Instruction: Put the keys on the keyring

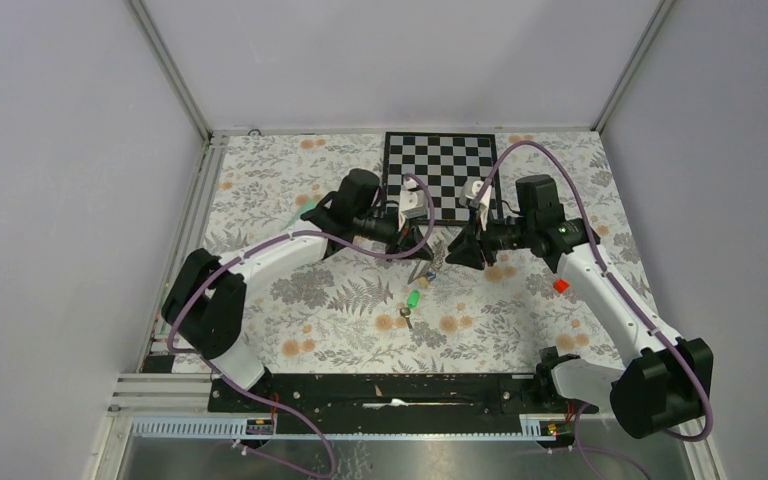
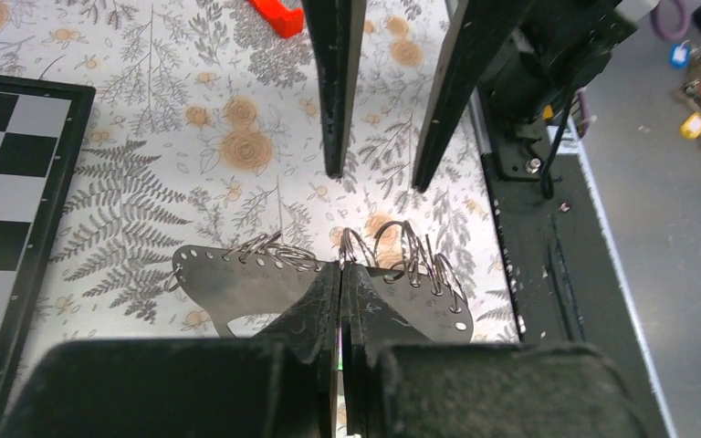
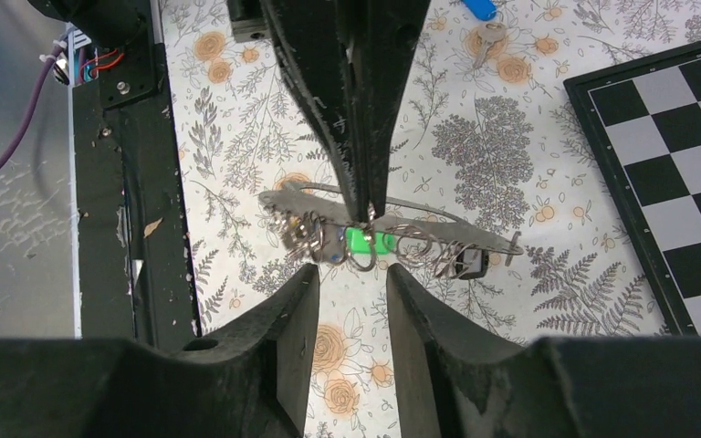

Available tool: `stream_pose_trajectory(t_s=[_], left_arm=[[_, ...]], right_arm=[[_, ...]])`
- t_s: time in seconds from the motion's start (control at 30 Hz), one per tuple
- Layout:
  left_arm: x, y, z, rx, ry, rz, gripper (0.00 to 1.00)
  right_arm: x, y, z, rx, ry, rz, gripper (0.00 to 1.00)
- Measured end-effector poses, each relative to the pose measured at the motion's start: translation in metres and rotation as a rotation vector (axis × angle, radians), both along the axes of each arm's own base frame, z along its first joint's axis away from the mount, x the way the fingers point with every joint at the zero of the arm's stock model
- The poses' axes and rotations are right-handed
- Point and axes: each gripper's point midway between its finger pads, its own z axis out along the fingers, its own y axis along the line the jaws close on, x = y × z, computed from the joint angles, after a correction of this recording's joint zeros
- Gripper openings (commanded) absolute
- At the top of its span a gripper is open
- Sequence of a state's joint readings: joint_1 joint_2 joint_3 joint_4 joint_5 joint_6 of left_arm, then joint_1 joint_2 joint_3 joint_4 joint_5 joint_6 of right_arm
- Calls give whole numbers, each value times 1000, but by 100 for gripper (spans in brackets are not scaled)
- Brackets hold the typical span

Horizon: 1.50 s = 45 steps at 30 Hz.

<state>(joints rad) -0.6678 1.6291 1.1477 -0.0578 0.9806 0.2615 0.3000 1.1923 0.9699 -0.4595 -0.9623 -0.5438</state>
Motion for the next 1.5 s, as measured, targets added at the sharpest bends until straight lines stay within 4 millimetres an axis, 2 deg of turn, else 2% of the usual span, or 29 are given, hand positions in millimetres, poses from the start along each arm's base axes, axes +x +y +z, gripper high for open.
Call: stream_pose_trajectory(t_s=[0.27, 0.5, 0.77, 1.37, 1.43, 1.5], left_arm=[[-7, -8, 17, -110, 116, 56, 0], [-8, -10, 23, -181, 180, 92, 0], [-10, -10, 23, -189, 222, 106, 0], [-9, -4, 16, -199, 262, 129, 0], [-6, -3, 17, -203, 247, 138, 0], [6, 1, 18, -216, 217, 174, 0]], right_arm=[[4, 3, 12, 21, 4, -15, 36], [3, 8, 15, 52, 19, 2, 21], [-1, 11, 2, 57, 17, 25, 15], [-6, 11, -15, -4, -81, 91, 13], [-9, 9, -18, -25, -83, 94, 16], [-17, 5, -22, -45, -59, 101, 19]])
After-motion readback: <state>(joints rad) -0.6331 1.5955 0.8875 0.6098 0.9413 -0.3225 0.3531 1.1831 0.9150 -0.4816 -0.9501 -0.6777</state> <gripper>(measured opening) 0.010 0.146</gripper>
